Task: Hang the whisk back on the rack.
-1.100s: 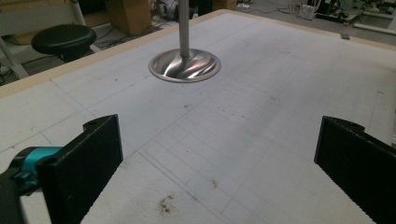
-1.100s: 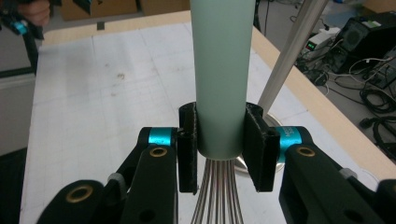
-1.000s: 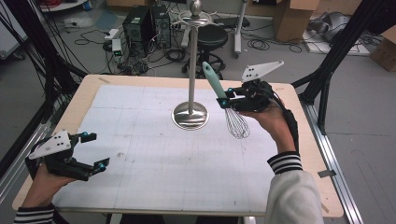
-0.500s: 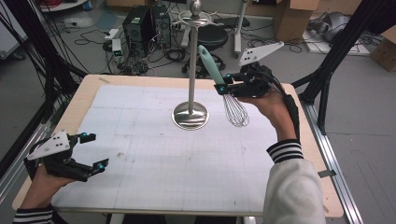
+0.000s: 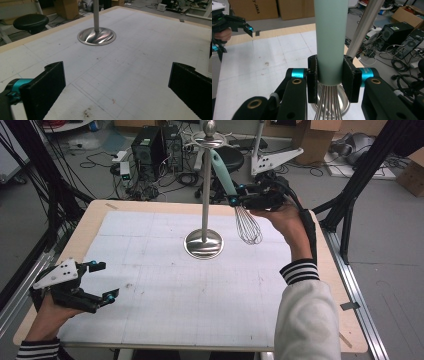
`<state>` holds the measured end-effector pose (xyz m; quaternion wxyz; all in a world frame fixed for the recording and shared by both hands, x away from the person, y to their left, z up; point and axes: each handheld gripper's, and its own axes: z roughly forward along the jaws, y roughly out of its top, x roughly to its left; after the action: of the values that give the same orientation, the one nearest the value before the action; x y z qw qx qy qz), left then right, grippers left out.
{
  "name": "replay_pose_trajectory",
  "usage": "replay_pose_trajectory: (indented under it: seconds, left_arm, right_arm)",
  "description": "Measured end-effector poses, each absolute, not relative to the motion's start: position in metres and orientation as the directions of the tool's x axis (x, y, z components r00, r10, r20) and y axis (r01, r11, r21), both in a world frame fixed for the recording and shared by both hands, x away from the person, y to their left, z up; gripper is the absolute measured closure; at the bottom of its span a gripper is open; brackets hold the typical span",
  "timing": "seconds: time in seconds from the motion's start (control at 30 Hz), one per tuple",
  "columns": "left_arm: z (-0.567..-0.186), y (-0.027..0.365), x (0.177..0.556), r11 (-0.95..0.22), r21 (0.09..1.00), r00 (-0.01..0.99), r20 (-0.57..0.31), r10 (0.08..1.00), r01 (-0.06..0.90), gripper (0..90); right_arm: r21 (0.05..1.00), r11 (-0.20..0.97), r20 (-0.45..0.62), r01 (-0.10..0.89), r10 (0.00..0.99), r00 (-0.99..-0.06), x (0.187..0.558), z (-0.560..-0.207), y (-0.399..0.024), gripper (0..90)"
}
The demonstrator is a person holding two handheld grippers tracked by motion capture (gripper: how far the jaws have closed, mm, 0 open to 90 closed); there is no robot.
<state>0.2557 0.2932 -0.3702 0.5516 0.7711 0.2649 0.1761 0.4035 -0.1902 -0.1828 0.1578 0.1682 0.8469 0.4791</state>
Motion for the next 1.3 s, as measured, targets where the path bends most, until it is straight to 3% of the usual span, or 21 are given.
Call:
replay_pose_trajectory:
  seconds: [1.3]
  left_arm:
    - [-0.371, 0.293, 0.256, -0.254, 0.943, 0.802, -0.022, 0.597, 0.214, 1.7]
  right_arm:
    - [0.857, 0.472, -0.077, 0.206, 0.513, -0.855, 0.441, -0.202, -0.167, 69.2]
